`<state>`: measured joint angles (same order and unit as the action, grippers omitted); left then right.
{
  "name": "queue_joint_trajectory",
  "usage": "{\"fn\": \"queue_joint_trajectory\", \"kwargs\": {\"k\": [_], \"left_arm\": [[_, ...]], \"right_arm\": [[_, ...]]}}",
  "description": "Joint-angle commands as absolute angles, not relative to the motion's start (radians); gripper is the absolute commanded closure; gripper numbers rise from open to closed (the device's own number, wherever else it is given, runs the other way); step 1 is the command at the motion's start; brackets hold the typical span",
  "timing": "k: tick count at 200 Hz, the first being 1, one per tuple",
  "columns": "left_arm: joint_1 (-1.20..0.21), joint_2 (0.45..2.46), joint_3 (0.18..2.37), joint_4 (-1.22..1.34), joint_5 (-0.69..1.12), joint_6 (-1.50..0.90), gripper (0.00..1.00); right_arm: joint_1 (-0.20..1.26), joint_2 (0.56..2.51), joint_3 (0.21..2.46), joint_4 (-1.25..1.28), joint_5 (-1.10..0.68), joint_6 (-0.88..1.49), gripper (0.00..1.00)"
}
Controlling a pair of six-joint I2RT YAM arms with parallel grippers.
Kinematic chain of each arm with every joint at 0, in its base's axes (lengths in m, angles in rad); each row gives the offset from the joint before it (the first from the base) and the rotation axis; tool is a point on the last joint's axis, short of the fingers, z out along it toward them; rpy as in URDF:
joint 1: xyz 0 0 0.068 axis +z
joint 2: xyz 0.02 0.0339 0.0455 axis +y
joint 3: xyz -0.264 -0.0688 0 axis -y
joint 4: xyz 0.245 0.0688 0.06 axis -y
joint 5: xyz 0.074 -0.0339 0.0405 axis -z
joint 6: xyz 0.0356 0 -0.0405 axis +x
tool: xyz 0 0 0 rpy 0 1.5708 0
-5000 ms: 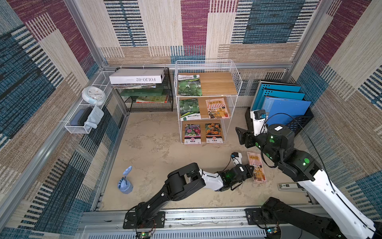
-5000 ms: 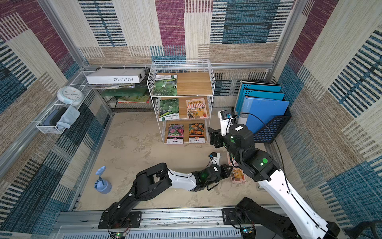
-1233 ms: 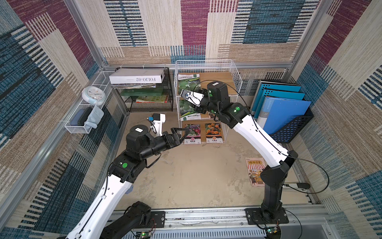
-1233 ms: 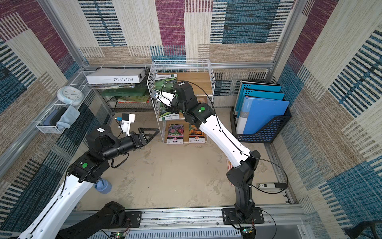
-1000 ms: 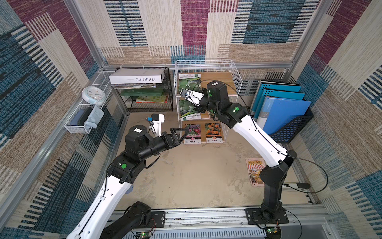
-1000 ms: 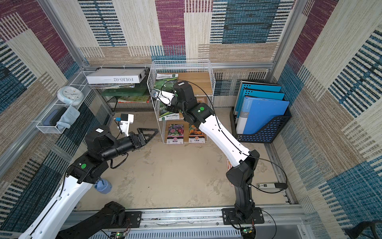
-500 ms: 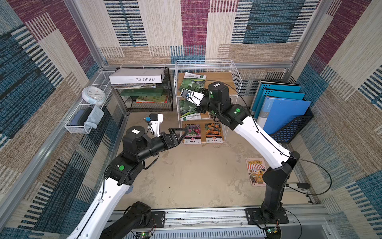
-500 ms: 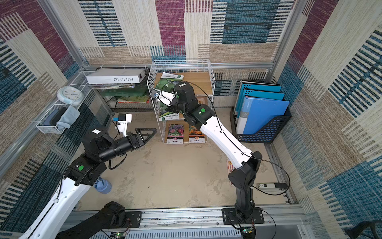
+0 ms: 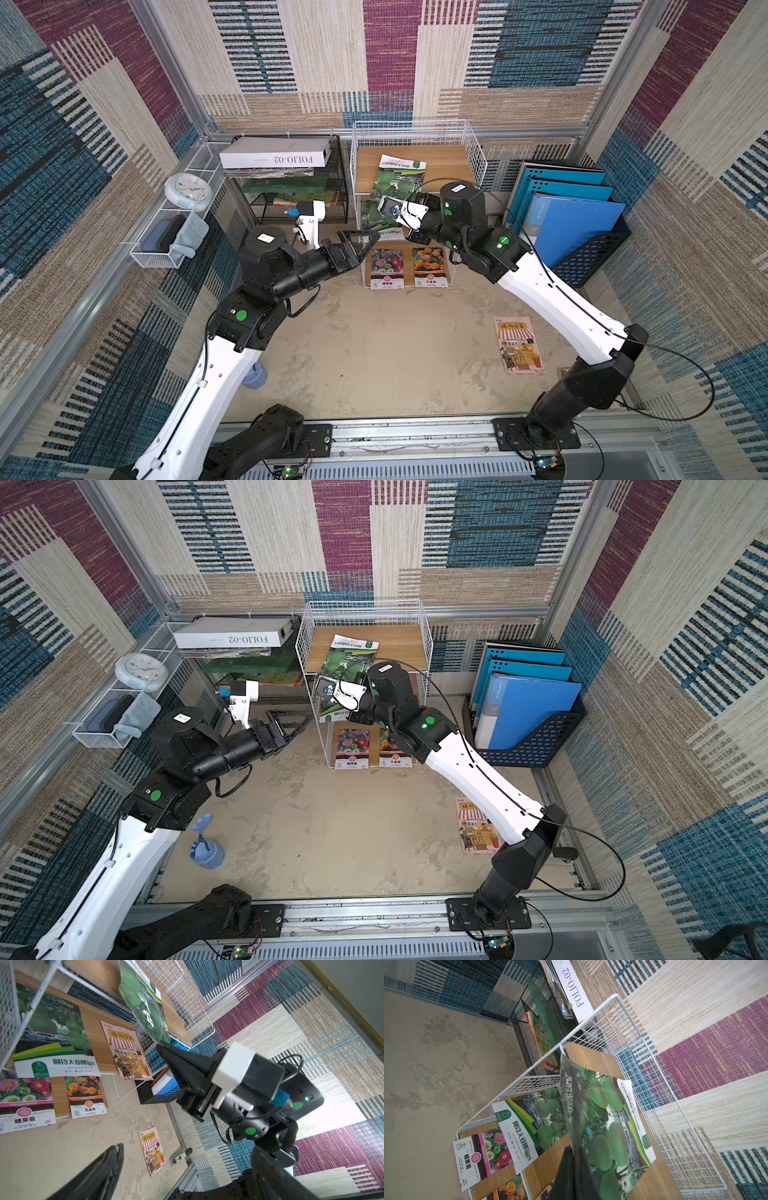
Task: Take the seed bag off the shelf
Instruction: Pick up the seed packet from the shelf.
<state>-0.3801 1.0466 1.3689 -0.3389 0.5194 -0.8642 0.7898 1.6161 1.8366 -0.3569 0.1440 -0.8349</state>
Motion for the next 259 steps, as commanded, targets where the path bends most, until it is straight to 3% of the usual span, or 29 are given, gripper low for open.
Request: {"fn": "queue_joint_trajectory", "kwargs": {"k": [1, 60, 186, 220, 259], "left_arm": [[-0.353, 1.081, 1.393, -0.274, 0.538, -0.911, 0.01], [-0.257, 1.262, 1.496, -0.213, 0.676, -0.996, 0.01], [-0.249, 1.487, 1.604, -0.064, 0.786, -1.110, 0.02], [-0.248, 1.483, 1.595, -0.067, 0.797, -1.110, 0.22], [-0.248, 1.466, 1.595, -0.114, 0.789, -1.076, 0.59]], "right_arm": [[0.791, 1.570, 1.779, -0.302, 0.132, -0.856, 1.00], [0.790, 1.489, 1.687, -0.267, 0.041, -0.889, 1.00], [0.804, 1.467, 1.684, -0.358, -0.123, -0.870, 1.00], [0.808, 1.473, 1.685, -0.359, -0.124, -0.871, 1.00], [0.811, 1.479, 1.689, -0.358, -0.121, -0.871, 1.00]]}}
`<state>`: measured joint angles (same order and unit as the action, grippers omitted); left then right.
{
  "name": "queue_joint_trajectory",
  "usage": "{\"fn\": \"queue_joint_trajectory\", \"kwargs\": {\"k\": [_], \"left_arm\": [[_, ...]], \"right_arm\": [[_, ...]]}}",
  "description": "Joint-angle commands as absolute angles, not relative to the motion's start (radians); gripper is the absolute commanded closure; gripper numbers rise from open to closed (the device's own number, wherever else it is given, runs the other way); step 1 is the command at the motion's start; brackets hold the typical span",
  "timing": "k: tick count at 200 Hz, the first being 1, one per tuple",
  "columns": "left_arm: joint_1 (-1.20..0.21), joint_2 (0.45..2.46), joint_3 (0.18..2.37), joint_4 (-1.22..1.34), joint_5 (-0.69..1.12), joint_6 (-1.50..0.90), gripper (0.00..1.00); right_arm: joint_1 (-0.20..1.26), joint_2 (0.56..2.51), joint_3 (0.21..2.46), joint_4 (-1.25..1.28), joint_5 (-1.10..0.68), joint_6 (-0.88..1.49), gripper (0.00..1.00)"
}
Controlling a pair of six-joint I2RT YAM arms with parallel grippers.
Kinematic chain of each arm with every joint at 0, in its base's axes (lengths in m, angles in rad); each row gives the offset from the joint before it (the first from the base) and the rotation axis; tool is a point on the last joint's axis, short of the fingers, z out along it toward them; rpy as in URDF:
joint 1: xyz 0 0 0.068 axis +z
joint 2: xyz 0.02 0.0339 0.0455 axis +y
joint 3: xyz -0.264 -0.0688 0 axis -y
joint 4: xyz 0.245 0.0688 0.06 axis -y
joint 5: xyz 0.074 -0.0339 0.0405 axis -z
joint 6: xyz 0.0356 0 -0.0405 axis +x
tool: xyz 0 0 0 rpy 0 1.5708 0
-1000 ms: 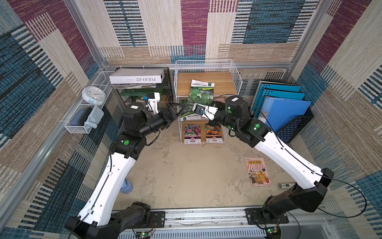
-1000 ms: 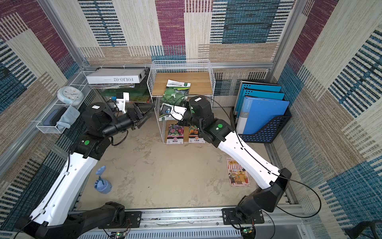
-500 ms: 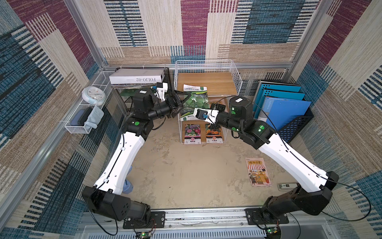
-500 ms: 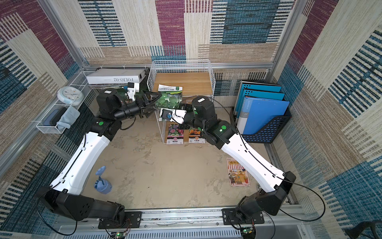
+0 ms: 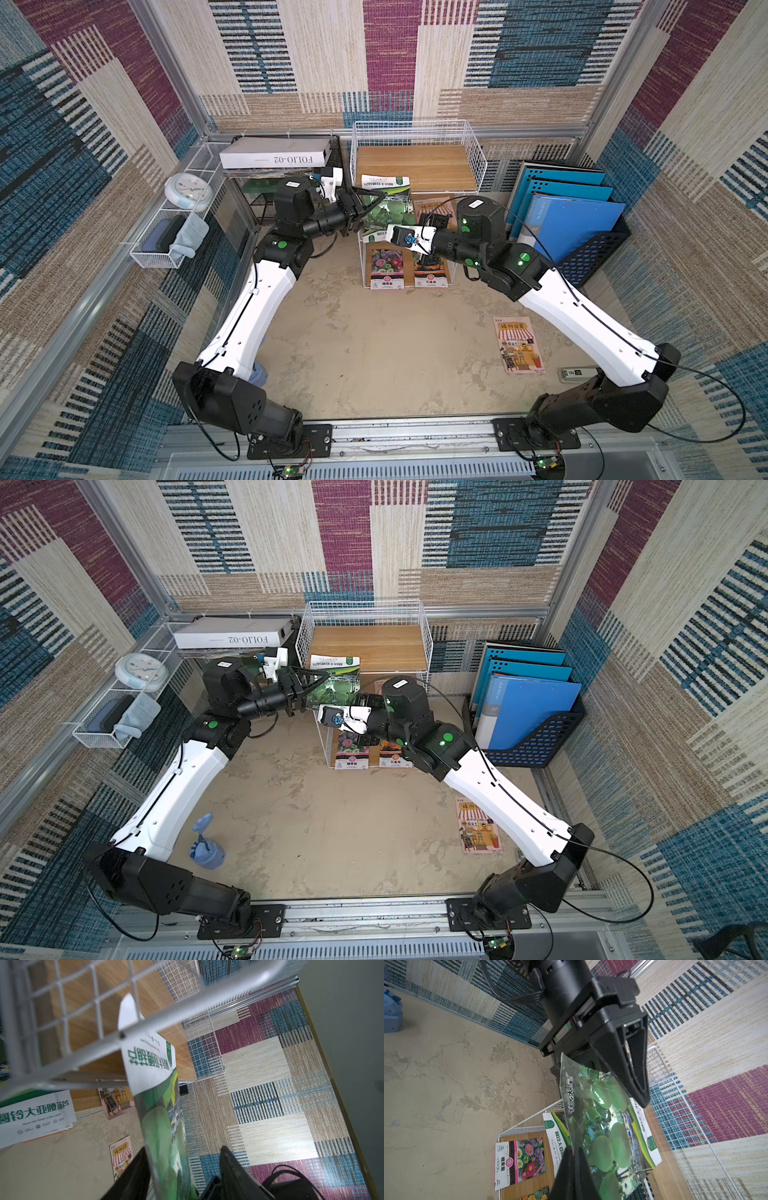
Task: Take the seed bag off the shelf
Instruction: Pick up the seed packet from the shelf.
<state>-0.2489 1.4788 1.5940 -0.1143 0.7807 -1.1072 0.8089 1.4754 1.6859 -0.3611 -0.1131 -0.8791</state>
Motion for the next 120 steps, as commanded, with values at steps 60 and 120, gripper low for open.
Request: {"fn": "queue_joint_trajectory", "kwargs": {"k": [60, 120], "left_arm": [[-0.249, 1.480, 1.600, -0.136, 0.807, -1.062, 0.88], [-0.250, 1.465, 1.578, -0.124, 0.810, -1.064, 1.00]], "right_arm": [[0.816, 1.479, 1.691, -0.358, -0.110, -0.871, 1.00], [0.831, 1.450, 1.667, -0.351, -0.062, -0.852, 0.97]]}}
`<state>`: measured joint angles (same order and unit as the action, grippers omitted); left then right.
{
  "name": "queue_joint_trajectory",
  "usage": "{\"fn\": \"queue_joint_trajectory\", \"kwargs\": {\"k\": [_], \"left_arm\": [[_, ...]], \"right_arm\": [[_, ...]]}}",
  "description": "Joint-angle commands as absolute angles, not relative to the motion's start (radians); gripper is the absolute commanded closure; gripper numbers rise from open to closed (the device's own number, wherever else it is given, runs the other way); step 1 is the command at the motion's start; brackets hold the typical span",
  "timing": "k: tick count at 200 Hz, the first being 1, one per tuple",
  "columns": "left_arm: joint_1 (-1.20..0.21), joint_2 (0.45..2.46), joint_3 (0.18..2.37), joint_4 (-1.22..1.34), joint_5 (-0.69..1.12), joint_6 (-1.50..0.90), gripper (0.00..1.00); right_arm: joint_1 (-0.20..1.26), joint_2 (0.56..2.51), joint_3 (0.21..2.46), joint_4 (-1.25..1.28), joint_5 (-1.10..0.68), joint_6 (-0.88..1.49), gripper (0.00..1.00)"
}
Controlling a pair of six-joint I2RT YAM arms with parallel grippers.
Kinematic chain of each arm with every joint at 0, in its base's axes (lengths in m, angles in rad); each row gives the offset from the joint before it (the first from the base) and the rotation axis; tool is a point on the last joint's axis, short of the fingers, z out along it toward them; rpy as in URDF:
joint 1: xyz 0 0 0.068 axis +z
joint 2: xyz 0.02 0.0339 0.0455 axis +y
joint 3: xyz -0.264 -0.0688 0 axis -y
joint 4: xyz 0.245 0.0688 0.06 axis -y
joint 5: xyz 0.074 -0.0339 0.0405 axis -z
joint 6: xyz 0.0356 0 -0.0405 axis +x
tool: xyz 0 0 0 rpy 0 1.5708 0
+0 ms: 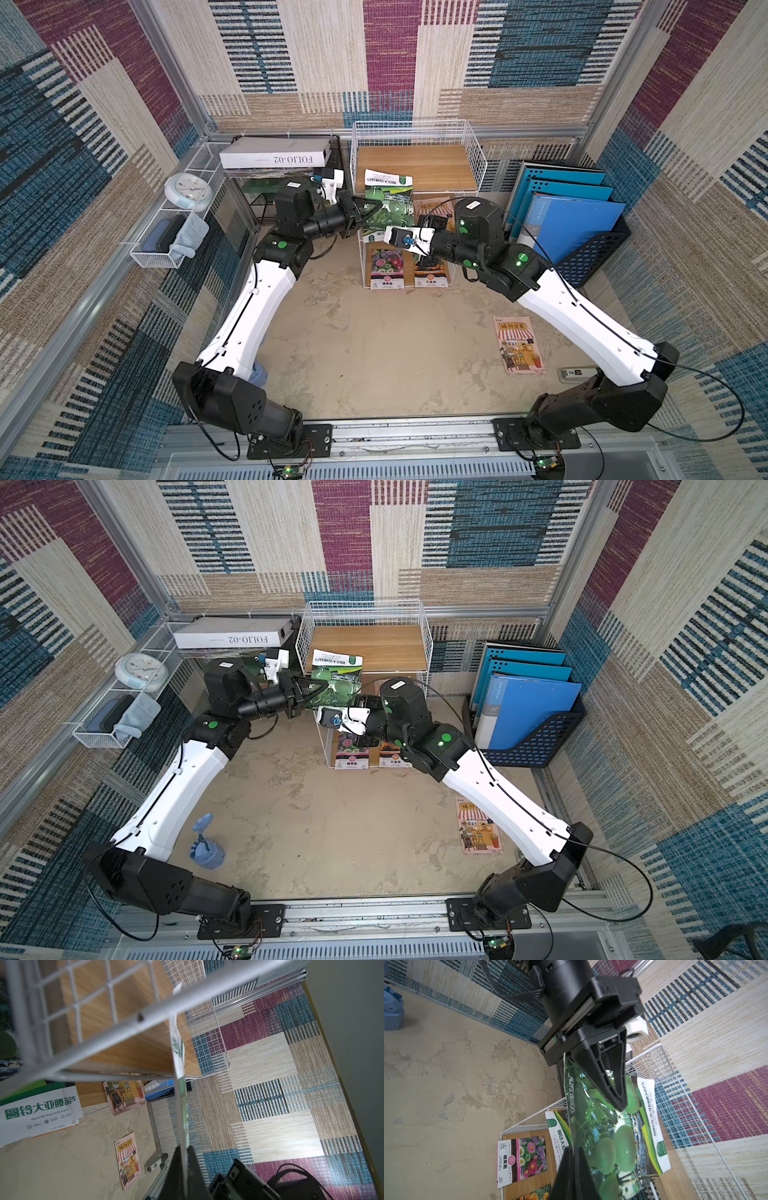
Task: Take the seed bag off the shelf
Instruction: Pick up the seed packet from the shelf.
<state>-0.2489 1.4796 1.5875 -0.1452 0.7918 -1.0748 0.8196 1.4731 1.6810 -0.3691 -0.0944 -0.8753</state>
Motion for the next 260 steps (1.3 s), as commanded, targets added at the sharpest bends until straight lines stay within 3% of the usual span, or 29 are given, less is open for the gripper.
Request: {"fn": "queue_joint_trajectory", "kwargs": {"k": [1, 6, 18, 29, 53, 70, 105, 140, 203, 260], "left_arm": [[-0.250, 1.464, 1.577, -0.124, 0.810, -1.065, 1.00], [-0.249, 1.459, 1.574, -0.122, 0.809, -1.065, 1.00], [-0.251, 1.445, 1.566, -0.118, 0.807, -1.065, 1.00], [-0.256, 1.430, 1.558, -0.116, 0.803, -1.063, 1.00], [-0.271, 1.390, 1.539, -0.133, 0.785, -1.040, 1.00], [-0.292, 1.356, 1.519, -0.156, 0.759, -1.011, 1.00], [-0.378, 1.275, 1.415, -0.169, 0.667, -0.968, 1.00], [-0.575, 1.210, 1.204, -0.081, 0.479, -0.960, 1.00], [-0.921, 1.217, 0.875, 0.229, 0.060, -0.988, 1.00], [-1.072, 1.476, 0.831, 0.474, -0.065, -1.024, 1.00]], "right_arm": [[0.831, 1.449, 1.666, -0.351, -0.059, -0.851, 0.96], [0.834, 1.440, 1.657, -0.347, -0.046, -0.844, 0.89], [0.840, 1.416, 1.631, -0.334, -0.013, -0.819, 0.59], [0.846, 1.386, 1.597, -0.320, 0.018, -0.793, 0.37], [0.857, 1.303, 1.517, -0.303, 0.060, -0.713, 0.15], [0.862, 1.240, 1.467, -0.316, 0.048, -0.644, 0.07], [0.871, 1.122, 1.398, -0.300, 0.045, -0.430, 0.06], [0.883, 1.066, 1.413, -0.348, 0.055, -0.224, 0.08], [0.889, 1.042, 1.463, -0.438, 0.308, -0.017, 0.12], [0.888, 1.044, 1.419, -0.540, 0.450, 0.115, 0.38]]}}
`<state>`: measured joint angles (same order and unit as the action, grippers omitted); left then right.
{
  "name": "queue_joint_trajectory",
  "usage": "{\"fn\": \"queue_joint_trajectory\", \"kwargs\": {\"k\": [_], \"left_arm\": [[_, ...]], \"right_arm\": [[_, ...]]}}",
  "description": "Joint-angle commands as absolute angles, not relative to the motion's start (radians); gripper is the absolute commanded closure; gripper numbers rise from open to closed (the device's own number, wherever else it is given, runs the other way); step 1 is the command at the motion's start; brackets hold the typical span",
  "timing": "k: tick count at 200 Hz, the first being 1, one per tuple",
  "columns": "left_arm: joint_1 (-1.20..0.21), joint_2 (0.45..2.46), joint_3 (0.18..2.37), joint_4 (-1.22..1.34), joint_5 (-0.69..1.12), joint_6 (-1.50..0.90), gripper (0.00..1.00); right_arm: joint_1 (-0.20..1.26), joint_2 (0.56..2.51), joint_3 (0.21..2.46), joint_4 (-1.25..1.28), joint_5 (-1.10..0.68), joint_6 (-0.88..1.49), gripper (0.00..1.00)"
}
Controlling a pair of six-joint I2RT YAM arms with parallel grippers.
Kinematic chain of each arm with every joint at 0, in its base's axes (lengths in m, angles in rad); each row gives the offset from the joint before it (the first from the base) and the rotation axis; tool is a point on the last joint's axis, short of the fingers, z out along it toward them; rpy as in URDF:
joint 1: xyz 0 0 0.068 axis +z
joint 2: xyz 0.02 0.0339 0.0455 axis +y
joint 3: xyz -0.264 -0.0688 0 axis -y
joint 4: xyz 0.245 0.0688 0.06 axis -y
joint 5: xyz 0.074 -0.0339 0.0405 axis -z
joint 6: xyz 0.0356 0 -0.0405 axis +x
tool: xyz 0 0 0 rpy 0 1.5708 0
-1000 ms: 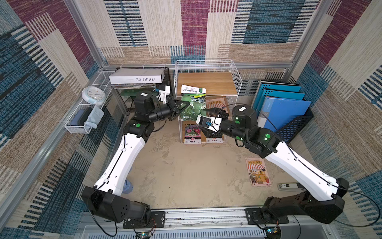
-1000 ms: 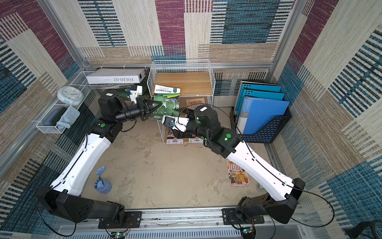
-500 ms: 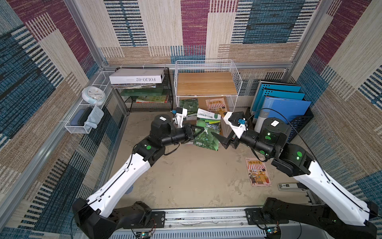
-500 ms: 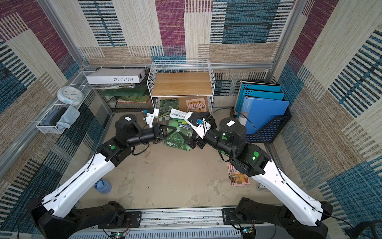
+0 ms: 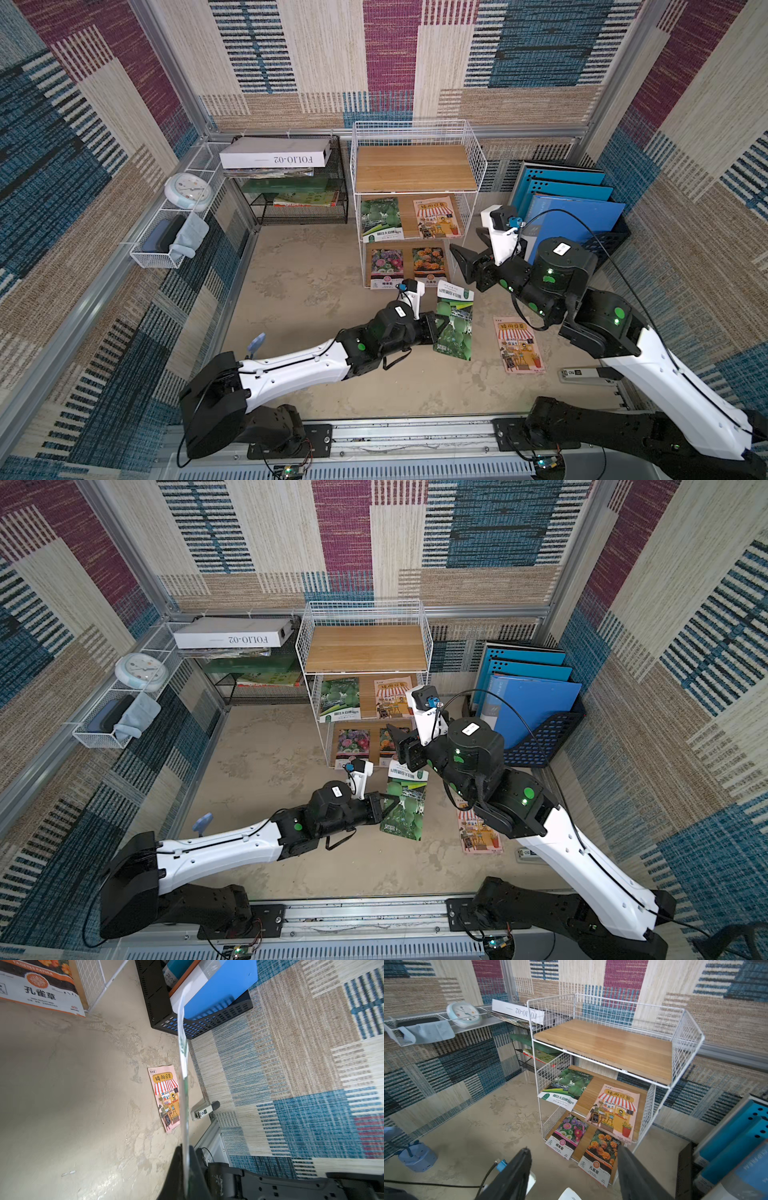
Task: Take the seed bag off the shelf
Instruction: Pick up the seed packet from the shelf, then place the seed packet at the center of the board.
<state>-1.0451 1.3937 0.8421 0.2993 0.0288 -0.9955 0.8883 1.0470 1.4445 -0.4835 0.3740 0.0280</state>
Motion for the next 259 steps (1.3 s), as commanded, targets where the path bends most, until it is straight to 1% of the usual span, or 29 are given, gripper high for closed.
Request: {"fn": "queue_joint_trajectory", "kwargs": {"k": [1, 25, 31, 53, 78, 114, 185, 259], "left_arm": [[-1.075, 1.481, 0.830, 0.479, -0.067, -1.025, 1.00], [-1.119, 1.584, 0.803, 0.600, -0.153, -1.043, 1.00], [-1.135, 1.608, 0.794, 0.670, -0.182, -1.042, 1.00], [-1.177, 1.704, 0.807, 0.763, -0.247, -1.039, 1.00], [-1.206, 1.811, 0.850, 0.811, -0.260, -1.085, 1.00], [-1.213, 1.937, 0.874, 0.867, -0.260, -1.192, 1.00], [-1.215, 2.065, 0.939, 0.849, -0.249, -1.271, 1.00], [-1.213, 2.106, 0.988, 0.771, -0.222, -1.298, 1.00]], "right_arm": [[0.888, 1.044, 1.417, -0.542, 0.450, 0.117, 0.38], [0.887, 1.004, 1.345, -0.538, 0.429, 0.156, 0.39], [0.888, 0.990, 1.329, -0.538, 0.421, 0.168, 0.40], [0.888, 0.952, 1.279, -0.546, 0.405, 0.198, 0.40], [0.888, 0.933, 1.254, -0.572, 0.406, 0.212, 0.40], [0.888, 0.922, 1.243, -0.588, 0.408, 0.204, 0.40], [0.888, 0.907, 1.234, -0.601, 0.428, 0.190, 0.39], [0.888, 0.911, 1.230, -0.599, 0.430, 0.180, 0.39]]}}
